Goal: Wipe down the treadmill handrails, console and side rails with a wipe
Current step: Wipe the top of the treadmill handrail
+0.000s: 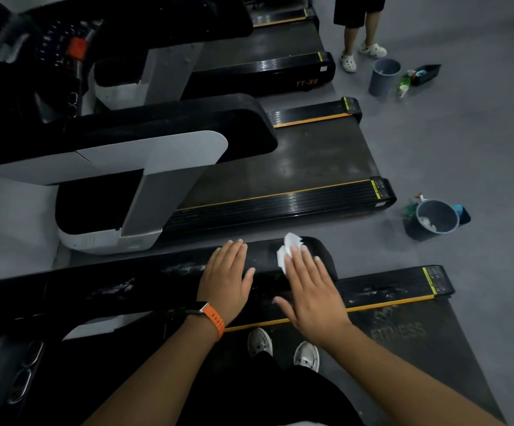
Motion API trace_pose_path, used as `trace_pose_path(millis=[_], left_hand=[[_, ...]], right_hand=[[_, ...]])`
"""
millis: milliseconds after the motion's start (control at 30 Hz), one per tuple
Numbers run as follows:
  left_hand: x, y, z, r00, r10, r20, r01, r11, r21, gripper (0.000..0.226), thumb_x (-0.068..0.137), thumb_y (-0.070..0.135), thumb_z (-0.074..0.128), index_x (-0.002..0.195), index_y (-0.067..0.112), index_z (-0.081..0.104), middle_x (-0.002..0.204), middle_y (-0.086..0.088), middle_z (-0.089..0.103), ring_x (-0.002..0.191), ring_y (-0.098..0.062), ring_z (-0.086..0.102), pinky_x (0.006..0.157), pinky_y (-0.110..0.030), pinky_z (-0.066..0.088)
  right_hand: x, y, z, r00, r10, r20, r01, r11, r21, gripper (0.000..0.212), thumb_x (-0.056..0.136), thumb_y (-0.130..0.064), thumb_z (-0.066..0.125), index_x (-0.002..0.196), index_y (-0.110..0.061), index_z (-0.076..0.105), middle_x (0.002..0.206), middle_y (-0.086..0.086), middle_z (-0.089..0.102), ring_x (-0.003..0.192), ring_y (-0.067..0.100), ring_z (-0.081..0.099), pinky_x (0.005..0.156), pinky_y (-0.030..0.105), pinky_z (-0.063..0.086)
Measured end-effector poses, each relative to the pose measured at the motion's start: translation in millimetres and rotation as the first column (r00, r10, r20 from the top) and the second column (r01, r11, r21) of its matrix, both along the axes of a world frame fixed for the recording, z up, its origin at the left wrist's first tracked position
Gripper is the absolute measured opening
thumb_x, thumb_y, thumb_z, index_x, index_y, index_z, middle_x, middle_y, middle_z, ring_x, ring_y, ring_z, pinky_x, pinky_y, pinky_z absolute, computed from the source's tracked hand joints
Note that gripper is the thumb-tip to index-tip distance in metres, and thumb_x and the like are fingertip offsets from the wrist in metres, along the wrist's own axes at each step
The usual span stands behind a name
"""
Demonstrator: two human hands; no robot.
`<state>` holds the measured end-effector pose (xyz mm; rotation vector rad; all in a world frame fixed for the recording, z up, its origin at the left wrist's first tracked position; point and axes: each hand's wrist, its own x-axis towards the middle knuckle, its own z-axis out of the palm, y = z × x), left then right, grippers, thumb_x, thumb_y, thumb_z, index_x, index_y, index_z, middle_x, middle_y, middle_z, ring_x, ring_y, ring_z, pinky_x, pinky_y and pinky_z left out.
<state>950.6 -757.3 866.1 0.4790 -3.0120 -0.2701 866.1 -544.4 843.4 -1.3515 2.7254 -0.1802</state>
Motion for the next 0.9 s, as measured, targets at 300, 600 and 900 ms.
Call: trace_pose_path(millis=[300, 600, 900], left_hand=[[-1.7, 3.3, 1.1, 0.998, 0.026, 0.049, -0.026, 1.0, -0.008, 0.056, 0.099, 0.033, 0.055, 0.147, 0.005, 0.051, 0.154, -0.011, 0.05, 0.145, -0.028, 0.043, 0.122, -0.046, 0.032], [-6.2, 9.4, 6.3, 0.994, 0.05, 0.102, -0.05, 0.999, 0.001, 0.056, 0.102, 0.034, 0.05, 0.152, 0.008, 0.045, 0.159, -0.009, 0.044, 0.15, -0.026, 0.036, 0.126, -0.043, 0.023], [-33.2, 32.8, 10.2, 0.989, -0.093, 0.116, 0.093, 0.996, 0.0, 0.059, 0.103, 0.041, 0.033, 0.149, 0.008, 0.049, 0.155, -0.008, 0.049, 0.146, -0.025, 0.042, 0.123, -0.044, 0.029]], right_hand=[[-15.6, -32.8, 7.0, 0.988, 0.144, 0.052, -0.143, 0.989, -0.023, 0.089, 0.107, -0.068, 0.022, 0.166, -0.005, 0.003, 0.174, 0.015, -0.005, 0.161, 0.026, -0.012, 0.129, 0.047, 0.002], [-25.1, 2.6, -7.5, 0.989, -0.062, 0.13, 0.079, 0.989, -0.125, 0.09, 0.107, -0.067, 0.027, 0.166, -0.002, 0.006, 0.174, 0.016, -0.001, 0.162, 0.027, -0.007, 0.131, 0.044, 0.006], [-21.7, 10.6, -14.1, 0.874, -0.157, 0.46, 0.345, 0.867, -0.359, 0.082, 0.107, -0.065, 0.032, 0.167, -0.014, 0.007, 0.175, 0.005, 0.003, 0.162, 0.016, -0.002, 0.13, 0.035, 0.008]])
